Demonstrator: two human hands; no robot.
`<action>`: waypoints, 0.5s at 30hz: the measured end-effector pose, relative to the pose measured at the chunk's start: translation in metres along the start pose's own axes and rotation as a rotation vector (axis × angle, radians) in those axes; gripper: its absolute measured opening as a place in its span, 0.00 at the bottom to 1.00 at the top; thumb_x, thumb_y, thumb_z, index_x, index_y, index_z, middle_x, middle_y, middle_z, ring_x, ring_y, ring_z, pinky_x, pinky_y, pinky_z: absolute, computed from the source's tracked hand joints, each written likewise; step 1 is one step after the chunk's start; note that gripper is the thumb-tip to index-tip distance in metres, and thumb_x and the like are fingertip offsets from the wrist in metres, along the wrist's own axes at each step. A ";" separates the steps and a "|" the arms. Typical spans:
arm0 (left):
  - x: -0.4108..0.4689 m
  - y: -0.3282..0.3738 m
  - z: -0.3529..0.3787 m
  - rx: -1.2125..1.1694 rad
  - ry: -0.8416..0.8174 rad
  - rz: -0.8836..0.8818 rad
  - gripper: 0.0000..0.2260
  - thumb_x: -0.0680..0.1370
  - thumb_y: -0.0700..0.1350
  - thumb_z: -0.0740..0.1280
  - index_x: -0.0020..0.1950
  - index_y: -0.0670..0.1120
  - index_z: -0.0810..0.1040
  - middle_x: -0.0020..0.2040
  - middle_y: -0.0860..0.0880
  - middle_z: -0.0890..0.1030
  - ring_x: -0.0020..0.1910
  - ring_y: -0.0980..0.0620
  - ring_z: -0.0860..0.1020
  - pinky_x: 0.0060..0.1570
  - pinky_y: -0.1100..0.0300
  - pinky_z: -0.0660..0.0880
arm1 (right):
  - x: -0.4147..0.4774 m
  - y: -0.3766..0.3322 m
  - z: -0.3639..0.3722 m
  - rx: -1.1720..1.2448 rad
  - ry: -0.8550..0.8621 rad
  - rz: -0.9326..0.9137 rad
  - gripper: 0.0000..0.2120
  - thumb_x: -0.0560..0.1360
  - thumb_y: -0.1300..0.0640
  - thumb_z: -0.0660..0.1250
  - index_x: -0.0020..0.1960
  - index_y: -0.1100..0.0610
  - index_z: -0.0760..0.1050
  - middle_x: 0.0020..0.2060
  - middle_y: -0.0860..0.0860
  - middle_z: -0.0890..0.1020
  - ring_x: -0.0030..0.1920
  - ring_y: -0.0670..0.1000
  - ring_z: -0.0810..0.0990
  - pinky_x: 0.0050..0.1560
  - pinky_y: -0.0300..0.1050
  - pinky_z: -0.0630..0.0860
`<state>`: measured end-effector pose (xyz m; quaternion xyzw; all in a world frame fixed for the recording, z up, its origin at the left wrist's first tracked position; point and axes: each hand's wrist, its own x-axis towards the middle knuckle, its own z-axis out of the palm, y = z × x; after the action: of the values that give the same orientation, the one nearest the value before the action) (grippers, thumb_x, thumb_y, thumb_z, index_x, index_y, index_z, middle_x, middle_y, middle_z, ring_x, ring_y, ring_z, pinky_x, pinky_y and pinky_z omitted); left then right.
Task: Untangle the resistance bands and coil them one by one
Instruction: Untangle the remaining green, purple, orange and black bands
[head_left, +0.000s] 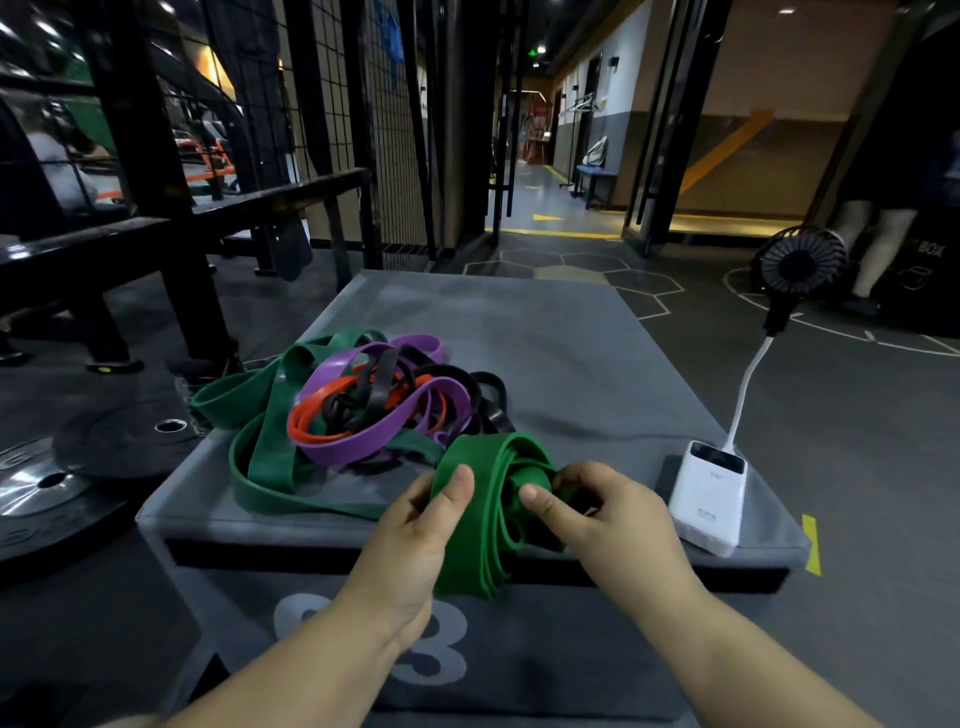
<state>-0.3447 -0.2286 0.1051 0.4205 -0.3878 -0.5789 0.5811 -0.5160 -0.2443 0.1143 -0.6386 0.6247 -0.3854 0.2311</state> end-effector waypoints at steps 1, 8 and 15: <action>0.000 0.001 0.000 0.004 0.000 0.006 0.29 0.64 0.63 0.74 0.60 0.48 0.80 0.58 0.49 0.83 0.62 0.50 0.78 0.69 0.44 0.67 | 0.000 -0.002 -0.001 -0.020 -0.019 0.008 0.17 0.67 0.35 0.71 0.41 0.48 0.80 0.36 0.45 0.81 0.38 0.41 0.77 0.36 0.34 0.69; 0.001 -0.004 0.000 0.125 -0.042 0.019 0.21 0.69 0.59 0.70 0.56 0.48 0.80 0.53 0.50 0.85 0.56 0.52 0.81 0.63 0.50 0.73 | -0.001 -0.007 0.002 0.259 -0.146 0.154 0.21 0.66 0.47 0.78 0.37 0.64 0.77 0.32 0.56 0.81 0.32 0.50 0.78 0.38 0.49 0.75; -0.005 -0.012 0.009 0.147 -0.126 0.005 0.22 0.68 0.57 0.66 0.60 0.51 0.76 0.54 0.57 0.84 0.56 0.61 0.80 0.55 0.65 0.74 | 0.003 -0.001 0.003 -0.085 0.107 -0.022 0.17 0.67 0.45 0.75 0.32 0.51 0.69 0.38 0.46 0.71 0.37 0.45 0.73 0.38 0.42 0.68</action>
<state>-0.3573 -0.2232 0.0970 0.4236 -0.4661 -0.5728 0.5246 -0.5134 -0.2473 0.1134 -0.6331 0.6451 -0.3945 0.1658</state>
